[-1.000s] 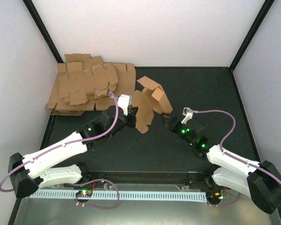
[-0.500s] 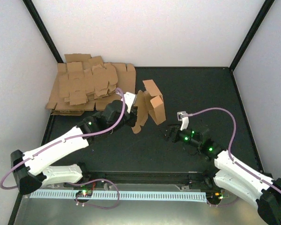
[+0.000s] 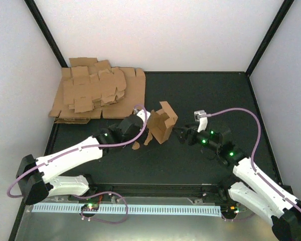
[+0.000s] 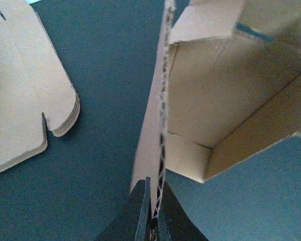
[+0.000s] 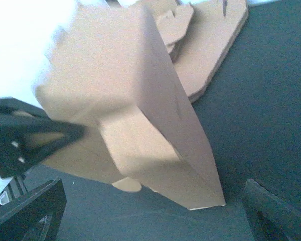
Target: Fold the paper box
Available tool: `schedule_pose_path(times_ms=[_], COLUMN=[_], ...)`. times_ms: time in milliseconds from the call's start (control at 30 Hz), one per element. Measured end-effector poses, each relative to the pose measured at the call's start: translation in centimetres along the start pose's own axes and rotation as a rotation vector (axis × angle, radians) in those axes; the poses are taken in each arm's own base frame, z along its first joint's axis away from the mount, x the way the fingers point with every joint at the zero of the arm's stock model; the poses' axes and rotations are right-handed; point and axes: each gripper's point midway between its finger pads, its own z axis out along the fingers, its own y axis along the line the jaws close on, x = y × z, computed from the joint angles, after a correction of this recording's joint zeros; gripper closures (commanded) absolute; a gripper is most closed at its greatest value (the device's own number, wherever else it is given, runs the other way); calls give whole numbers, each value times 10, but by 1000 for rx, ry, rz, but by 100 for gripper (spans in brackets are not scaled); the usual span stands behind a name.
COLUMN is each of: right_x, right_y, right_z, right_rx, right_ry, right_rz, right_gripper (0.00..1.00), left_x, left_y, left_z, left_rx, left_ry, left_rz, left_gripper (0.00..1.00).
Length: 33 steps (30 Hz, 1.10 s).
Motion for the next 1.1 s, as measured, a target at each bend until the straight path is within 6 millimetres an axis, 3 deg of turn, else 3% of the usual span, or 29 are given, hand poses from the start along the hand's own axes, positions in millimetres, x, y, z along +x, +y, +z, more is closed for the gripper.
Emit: schedule_pose_path(times_ms=[200, 500, 600, 733, 800, 1000, 1100], right_x=[-37, -96, -103, -111, -114, -96, -86], right_y=[15, 30, 23, 11, 10, 8, 10], right_z=[-7, -14, -10, 6, 18, 44, 51], right_rx=[-3, 20, 43, 75, 65, 0, -39], right_ry=[-48, -120, -112, -54, -14, 101, 153], right_rz=[-66, -110, -99, -77, -67, -37, -25], right_gripper=[1, 1, 2, 18, 22, 38, 41], left_x=[24, 21, 21, 23, 23, 22, 24], left_y=[0, -5, -6, -6, -6, -7, -8], left_z=[13, 14, 15, 16, 16, 16, 16], left_rx=[13, 46, 54, 54, 55, 60, 62], left_ry=[-1, -36, -38, -36, -37, -42, -45], left_rz=[28, 36, 43, 58, 63, 76, 77], left_gripper=[98, 98, 98, 98, 98, 98, 98])
